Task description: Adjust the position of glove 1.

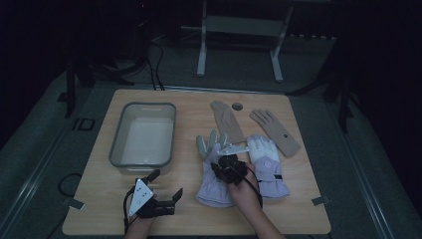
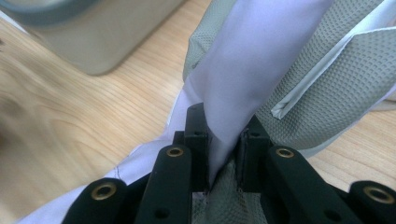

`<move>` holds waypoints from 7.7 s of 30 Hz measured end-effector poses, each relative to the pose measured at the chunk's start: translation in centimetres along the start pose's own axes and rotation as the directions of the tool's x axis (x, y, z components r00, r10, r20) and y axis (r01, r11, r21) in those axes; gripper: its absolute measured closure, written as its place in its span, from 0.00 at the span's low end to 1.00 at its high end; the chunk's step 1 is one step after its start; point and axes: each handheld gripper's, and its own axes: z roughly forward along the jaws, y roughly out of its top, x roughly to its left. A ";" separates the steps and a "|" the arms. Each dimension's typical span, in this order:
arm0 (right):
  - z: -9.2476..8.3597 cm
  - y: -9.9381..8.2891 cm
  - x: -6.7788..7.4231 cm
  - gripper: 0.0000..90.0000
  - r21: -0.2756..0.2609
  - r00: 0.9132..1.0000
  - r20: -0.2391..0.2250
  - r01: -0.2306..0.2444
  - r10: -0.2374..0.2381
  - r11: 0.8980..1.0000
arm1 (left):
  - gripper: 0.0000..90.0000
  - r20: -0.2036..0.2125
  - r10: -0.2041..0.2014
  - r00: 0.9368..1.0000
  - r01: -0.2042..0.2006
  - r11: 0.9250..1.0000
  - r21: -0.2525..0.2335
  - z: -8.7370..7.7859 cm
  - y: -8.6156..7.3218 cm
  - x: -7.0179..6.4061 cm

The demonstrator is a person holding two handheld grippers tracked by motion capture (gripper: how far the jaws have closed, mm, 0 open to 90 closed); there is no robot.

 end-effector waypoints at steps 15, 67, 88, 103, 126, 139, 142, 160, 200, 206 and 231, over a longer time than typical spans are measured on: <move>4.0 -1.7 -1.4 0.66 0.082 0.998 -0.058 0.000 0.004 0.997 | 0.02 0.026 -0.009 1.000 0.009 1.000 -0.008 0.0 0.0 0.2; -3.0 -6.1 -16.3 0.34 -0.035 0.977 0.145 -0.151 0.155 0.988 | 0.01 0.025 -0.010 1.000 0.009 1.000 0.023 0.4 -0.1 0.0; -1.7 -8.0 -15.3 0.73 -0.029 0.971 0.145 -0.189 0.191 0.982 | 0.02 0.029 -0.007 1.000 0.006 1.000 0.028 0.5 -0.1 -0.1; -5.7 -5.1 -12.2 0.87 -0.117 0.943 0.180 -0.261 0.279 0.958 | 0.02 0.018 -0.006 1.000 0.006 1.000 0.028 0.4 -0.1 0.0; -7.9 2.8 -2.9 0.87 -0.207 0.976 0.100 -0.170 0.194 0.963 | 0.02 0.011 0.004 1.000 -0.004 1.000 0.023 0.2 0.2 -0.1; -4.4 2.8 1.1 0.86 -0.141 0.983 0.050 -0.170 0.179 0.975 | 0.01 0.023 -0.001 1.000 0.001 1.000 0.010 0.1 0.3 -0.1; -3.7 2.2 0.9 0.86 -0.121 0.979 0.054 -0.187 0.194 0.975 | 0.02 0.026 -0.001 1.000 0.001 1.000 0.008 0.1 0.3 -0.2; -1.0 -0.2 1.4 0.85 -0.090 0.973 0.055 -0.217 0.223 0.972 | 0.02 0.030 0.002 1.000 -0.002 1.000 0.010 0.1 0.3 -0.2; 1.4 -2.2 0.4 0.65 -0.103 0.962 0.055 -0.262 0.268 0.960 | 0.01 0.027 0.003 1.000 -0.004 0.999 0.034 0.4 0.2 -0.4; -1.6 -0.6 -1.9 0.53 -0.143 0.969 -0.007 -0.246 0.247 0.959 | 0.01 0.035 -0.004 0.999 0.003 0.999 0.045 0.3 0.5 -0.6; -3.0 -1.5 -7.8 0.12 -0.126 0.966 -0.219 -0.170 0.139 0.977 | 0.02 0.113 -0.127 0.985 0.087 0.947 0.310 4.0 3.7 -4.3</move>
